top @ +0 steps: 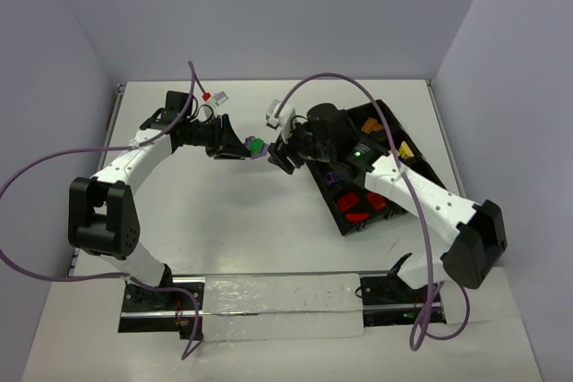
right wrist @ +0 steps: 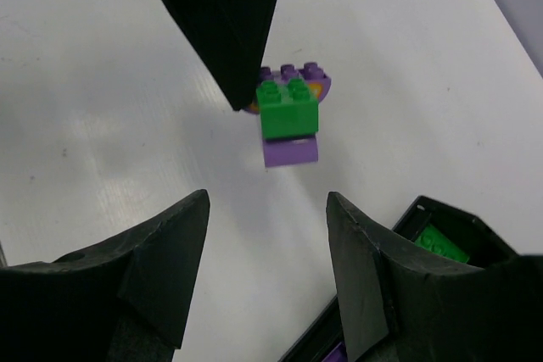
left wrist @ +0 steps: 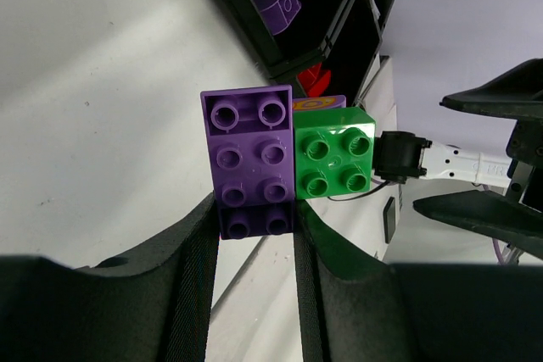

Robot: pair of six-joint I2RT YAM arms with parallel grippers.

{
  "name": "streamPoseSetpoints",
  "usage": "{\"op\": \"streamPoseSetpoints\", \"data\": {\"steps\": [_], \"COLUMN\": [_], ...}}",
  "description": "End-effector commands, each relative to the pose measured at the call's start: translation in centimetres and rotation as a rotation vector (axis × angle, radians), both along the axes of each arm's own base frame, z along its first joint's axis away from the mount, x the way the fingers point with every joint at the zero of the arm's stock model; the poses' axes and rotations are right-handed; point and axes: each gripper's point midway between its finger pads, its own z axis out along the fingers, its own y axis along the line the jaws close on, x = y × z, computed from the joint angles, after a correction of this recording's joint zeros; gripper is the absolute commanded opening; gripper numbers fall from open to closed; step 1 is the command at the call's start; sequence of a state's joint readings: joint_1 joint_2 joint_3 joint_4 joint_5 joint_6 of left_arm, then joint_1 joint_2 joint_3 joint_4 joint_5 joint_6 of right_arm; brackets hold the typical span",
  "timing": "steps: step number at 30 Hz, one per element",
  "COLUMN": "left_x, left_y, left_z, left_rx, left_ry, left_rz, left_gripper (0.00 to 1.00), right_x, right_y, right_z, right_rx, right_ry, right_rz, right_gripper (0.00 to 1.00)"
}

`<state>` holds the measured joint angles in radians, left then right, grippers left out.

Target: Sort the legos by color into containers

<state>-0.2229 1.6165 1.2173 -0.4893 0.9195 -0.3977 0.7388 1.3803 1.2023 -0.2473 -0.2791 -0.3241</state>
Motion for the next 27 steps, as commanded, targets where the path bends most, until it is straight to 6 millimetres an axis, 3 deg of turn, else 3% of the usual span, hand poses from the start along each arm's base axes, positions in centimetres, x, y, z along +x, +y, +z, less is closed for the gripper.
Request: {"op": "streamPoseSetpoints", "data": {"steps": [1,8,18,21,27], "left_x": [-0.8,-1.1,-1.5,-1.6,-1.8], "left_y": [-0.4,-0.3,-0.3,-0.3,-0.3], "left_z": [1.2,1.2,1.8,1.9,1.7], "left_rx": [-0.026,-0.033,-0.035,-0.040,-0.043], "left_ry": [-0.048,-0.048,-0.070,-0.074,-0.065], "left_rz": [-0.039,-0.035,-0.037,-0.039,-0.039], "left_gripper": [0.00,0.00,0.00,0.00,0.00], "right_x": [0.7,1.7,2.4,2.6,2.4], "right_y": [2.3,5.0,5.6,5.7,6.2], "right_z": [2.4,1.3,-0.6,-1.0,-0.9], "right_rx": [-0.005,-0.017,-0.044,-0.048,-0.030], "right_ry": [-0.102,-0.072,-0.039,-0.036,-0.009], "right_rz": [0.086,0.115,0.105,0.102,0.113], "right_gripper": [0.64,0.66,0.65,0.60,0.38]}}
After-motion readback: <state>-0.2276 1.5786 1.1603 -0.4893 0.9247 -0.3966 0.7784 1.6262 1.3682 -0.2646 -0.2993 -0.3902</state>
